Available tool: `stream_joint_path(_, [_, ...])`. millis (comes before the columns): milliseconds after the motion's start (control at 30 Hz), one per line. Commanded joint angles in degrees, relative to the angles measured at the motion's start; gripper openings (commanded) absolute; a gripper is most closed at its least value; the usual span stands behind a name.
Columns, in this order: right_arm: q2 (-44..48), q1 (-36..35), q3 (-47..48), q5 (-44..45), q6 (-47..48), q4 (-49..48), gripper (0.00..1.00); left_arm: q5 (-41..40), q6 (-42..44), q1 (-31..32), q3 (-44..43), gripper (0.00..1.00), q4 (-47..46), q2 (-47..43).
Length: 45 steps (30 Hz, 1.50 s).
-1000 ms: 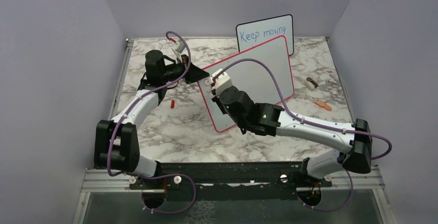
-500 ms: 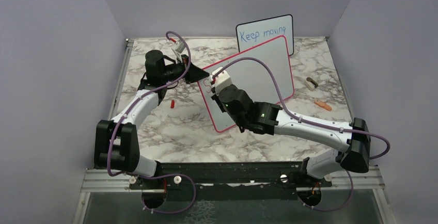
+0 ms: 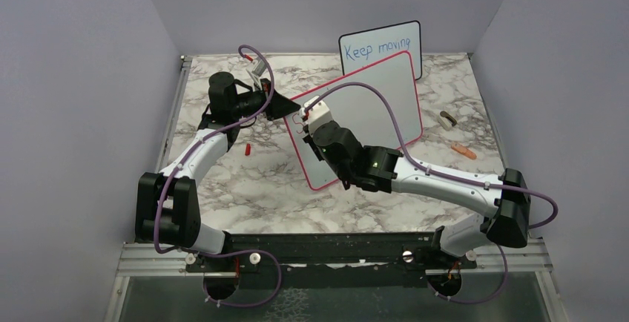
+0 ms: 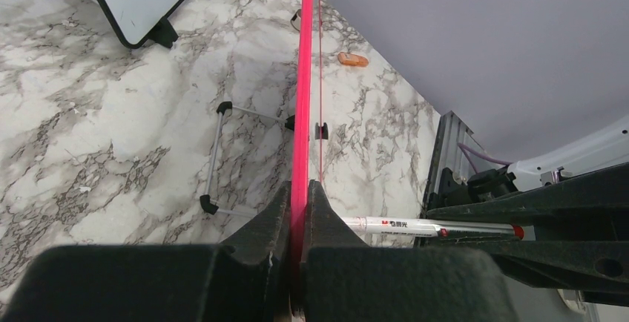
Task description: Write a sentence on the whiteboard
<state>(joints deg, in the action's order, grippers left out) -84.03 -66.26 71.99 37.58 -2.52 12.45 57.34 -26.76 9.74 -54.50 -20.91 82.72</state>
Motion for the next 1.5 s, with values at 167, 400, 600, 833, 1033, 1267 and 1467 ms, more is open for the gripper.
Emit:
stream_joint_path(167, [-0.29,0.77,-0.97,2.45,0.0,-0.94,0.0,0.74,1.1,1.42,1.59,0.0,2.27,1.39])
stream_joint_path(400, [-0.39,1.28,-1.16,4.3,-0.14,-0.38,0.0,0.89,1.14,1.46,1.59,0.0,2.23,1.48])
stream_joint_path(600, [-0.65,1.56,-0.97,5.6,-0.46,0.2,0.0,0.91,1.18,1.42,1.55,0.0,2.27,1.48])
stream_joint_path(833, [0.73,1.66,-1.09,2.52,0.22,-0.33,0.0,0.84,1.19,1.42,1.59,0.0,2.27,1.57])
stream_joint_path(1033, [2.59,1.64,-1.46,-1.76,0.76,-1.69,0.01,0.78,1.1,1.42,1.59,0.0,2.27,1.61])
stream_joint_path(1267, [1.95,1.66,-0.71,-1.39,1.07,-2.65,0.0,0.84,1.1,1.43,1.58,0.0,2.27,1.55])
stream_joint_path(1467, [0.93,1.66,0.09,-0.05,1.71,-3.17,0.01,0.86,1.1,1.43,1.58,0.0,2.27,1.48])
